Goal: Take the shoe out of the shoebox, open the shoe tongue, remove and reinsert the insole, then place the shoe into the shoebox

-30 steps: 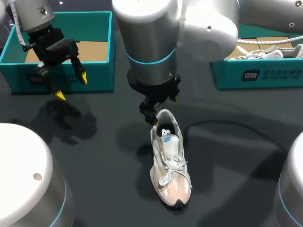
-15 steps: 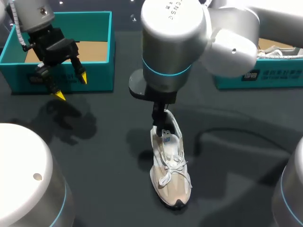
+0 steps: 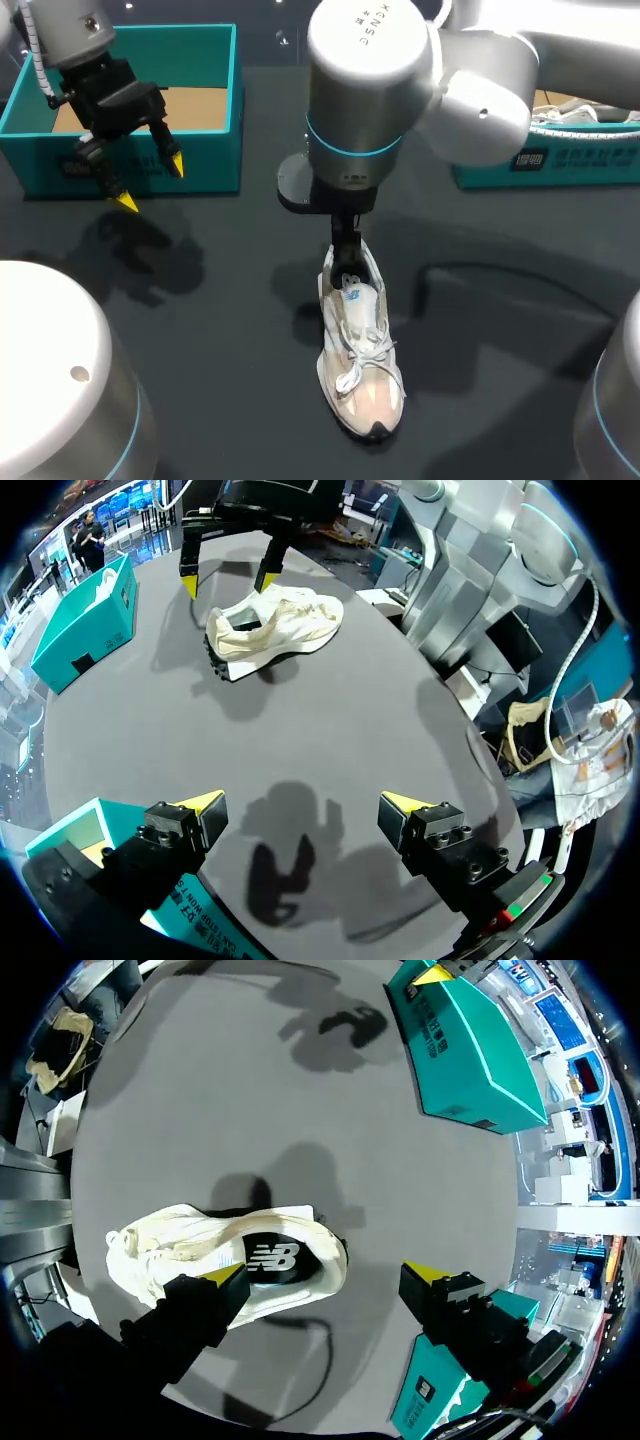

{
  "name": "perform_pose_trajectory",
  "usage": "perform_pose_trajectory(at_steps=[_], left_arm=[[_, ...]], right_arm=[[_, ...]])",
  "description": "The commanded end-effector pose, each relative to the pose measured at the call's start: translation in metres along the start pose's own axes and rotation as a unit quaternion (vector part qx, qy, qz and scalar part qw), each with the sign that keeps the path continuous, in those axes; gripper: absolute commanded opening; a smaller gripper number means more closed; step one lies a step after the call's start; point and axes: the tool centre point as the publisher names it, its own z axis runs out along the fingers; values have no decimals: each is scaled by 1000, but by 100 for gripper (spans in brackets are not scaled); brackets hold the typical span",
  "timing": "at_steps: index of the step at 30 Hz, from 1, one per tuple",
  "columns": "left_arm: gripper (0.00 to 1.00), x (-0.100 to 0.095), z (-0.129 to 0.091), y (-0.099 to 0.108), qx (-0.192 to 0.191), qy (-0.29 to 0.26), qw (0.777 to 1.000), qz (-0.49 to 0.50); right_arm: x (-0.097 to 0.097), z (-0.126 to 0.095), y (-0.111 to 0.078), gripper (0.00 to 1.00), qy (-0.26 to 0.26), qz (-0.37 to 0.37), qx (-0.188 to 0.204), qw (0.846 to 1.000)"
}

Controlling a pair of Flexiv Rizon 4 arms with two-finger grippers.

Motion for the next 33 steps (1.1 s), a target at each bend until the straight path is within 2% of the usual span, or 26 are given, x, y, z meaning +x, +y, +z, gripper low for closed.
perform_pose_trajectory(at_steps=[1,12,22,26,29,33], left_arm=[[100,1,0,0,-1,0,1000,0],[100,1,0,0,-1,0,1000,0],[100,1,0,0,-1,0,1000,0],[100,1,0,0,-1,0,1000,0],[100,1,0,0,-1,0,1000,0],[100,1,0,0,-1,0,1000,0]], right_arm=[[-5,17,0,100,4,-10,-6,1000],[-15,45,-14,100,18,-26,-16,999],[-14,59,-12,100,30,-13,1,999],[-14,64,-12,95,28,-6,3,1000],[-14,67,-12,86,18,3,7,1000],[-14,75,-13,87,13,2,4,1000]])
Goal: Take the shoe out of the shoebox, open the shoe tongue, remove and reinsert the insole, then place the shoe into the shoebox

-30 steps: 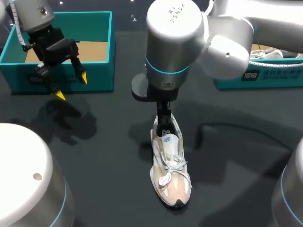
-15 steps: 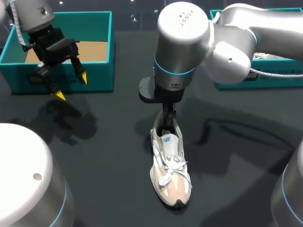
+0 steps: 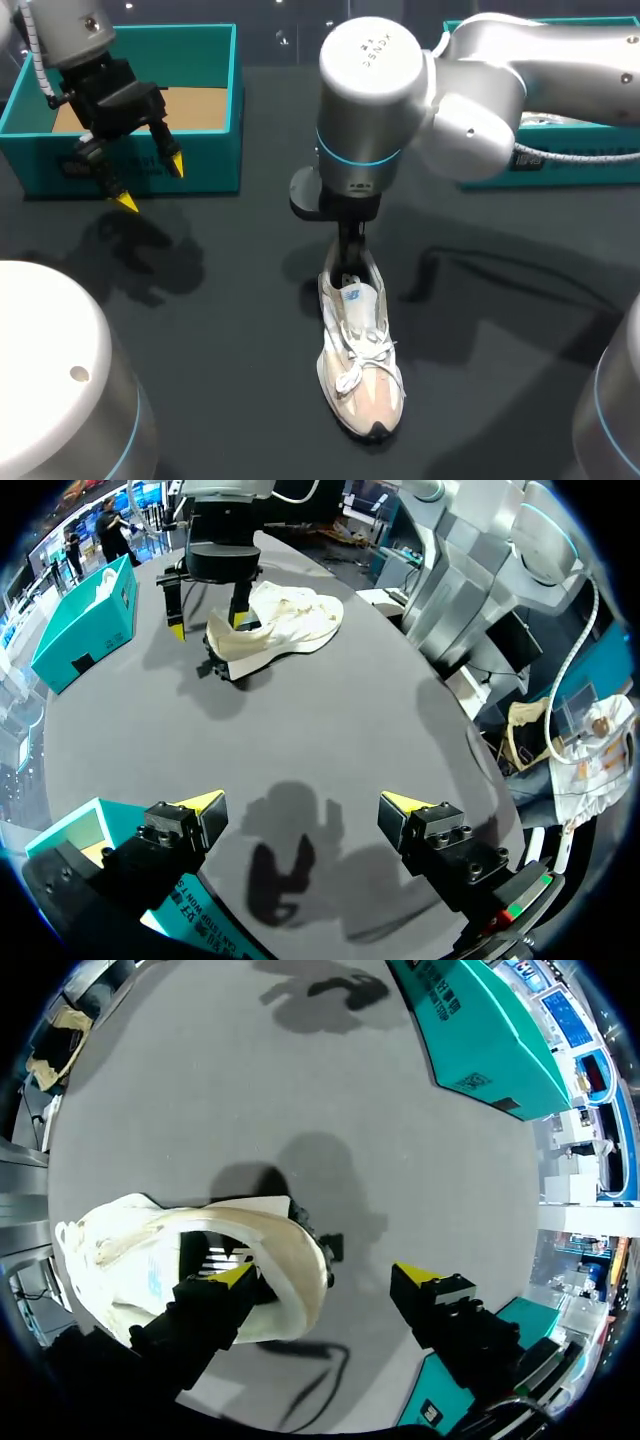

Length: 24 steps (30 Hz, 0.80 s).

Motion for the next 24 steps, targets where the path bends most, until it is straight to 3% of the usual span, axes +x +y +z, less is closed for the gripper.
perform_pose_trajectory(at_steps=[1,10,19,24], left_arm=[[100,1,0,0,-1,0,1000,0],[100,1,0,0,-1,0,1000,0],[100,1,0,0,-1,0,1000,0],[100,1,0,0,-1,0,1000,0]], right_arm=[[2,11,1,87,0,-1,-2,1000],[3,22,-4,87,13,-7,-9,1000],[2,24,-6,71,20,-13,-11,1000],[3,25,-3,68,24,-15,-7,1000]])
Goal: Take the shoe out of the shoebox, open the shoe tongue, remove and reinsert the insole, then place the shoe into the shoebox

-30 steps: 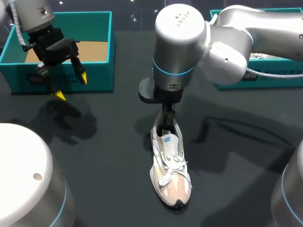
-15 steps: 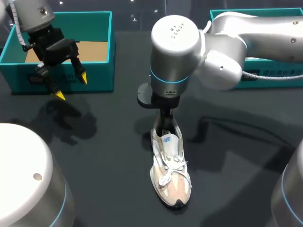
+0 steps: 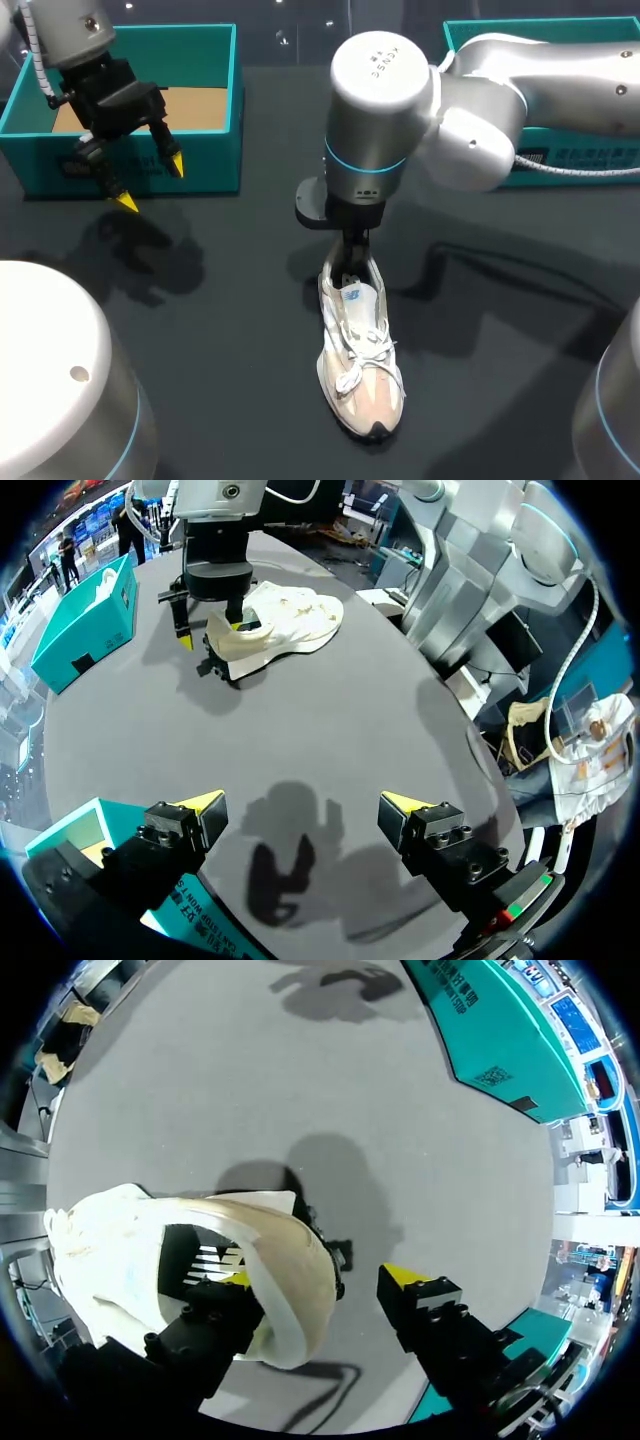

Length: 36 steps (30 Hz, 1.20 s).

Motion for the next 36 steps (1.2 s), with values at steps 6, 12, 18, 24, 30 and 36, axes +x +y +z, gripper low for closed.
perform_pose_trajectory(at_steps=[6,12,18,24,30,36], left_arm=[[100,1,0,0,-1,0,1000,0],[100,1,0,0,-1,0,1000,0],[100,1,0,0,-1,0,1000,0],[100,1,0,0,-1,0,1000,0],[100,1,0,0,-1,0,1000,0],[100,1,0,0,-1,0,1000,0]], right_arm=[[1,4,7,64,8,-2,3,1000],[2,10,9,56,16,-1,0,1000],[2,16,9,54,22,1,-5,1000],[2,18,8,50,23,8,-8,1000],[2,18,9,15,24,9,-8,1000],[2,17,10,0,25,12,-10,1000]])
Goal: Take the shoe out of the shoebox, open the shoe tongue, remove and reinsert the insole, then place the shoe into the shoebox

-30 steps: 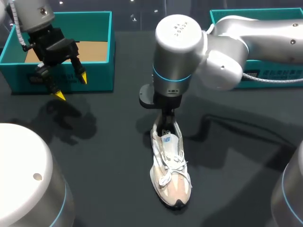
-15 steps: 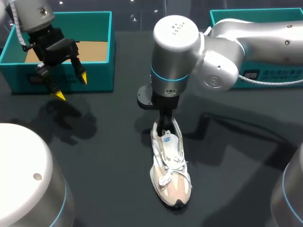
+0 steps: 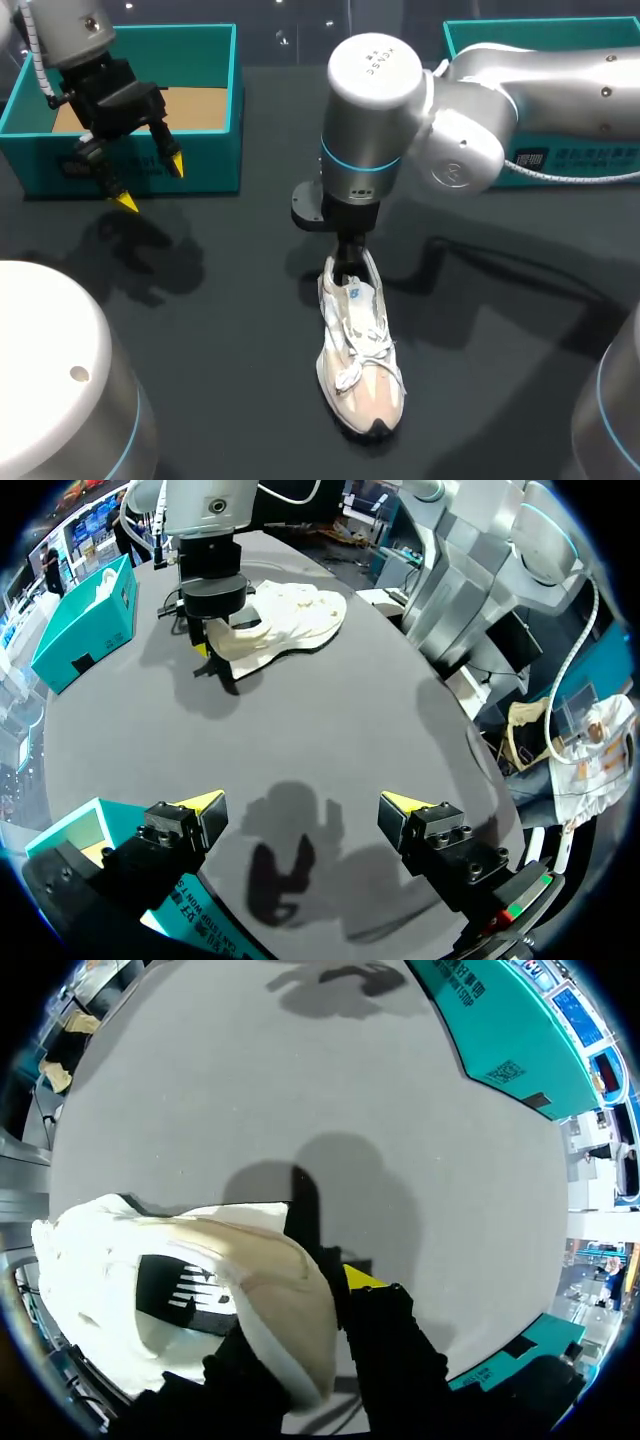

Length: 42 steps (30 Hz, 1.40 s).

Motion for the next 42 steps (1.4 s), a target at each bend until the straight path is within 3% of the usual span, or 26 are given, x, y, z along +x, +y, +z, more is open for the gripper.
perform_pose_trajectory(at_steps=[1,10,24,39,42], left_arm=[[100,1,0,0,-1,0,1000,0],[100,1,0,0,-1,0,1000,0],[100,1,0,0,-1,0,1000,0],[100,1,0,0,-1,0,1000,0],[100,1,0,0,-1,0,1000,0]], right_arm=[[1,-1,2,0,-1,2,-1,1000],[-4,-28,-1,0,-7,4,4,1000],[-38,-122,-25,0,-16,0,28,999],[-38,-122,-25,0,-16,0,28,999],[-46,-138,-39,0,-22,5,29,999]])
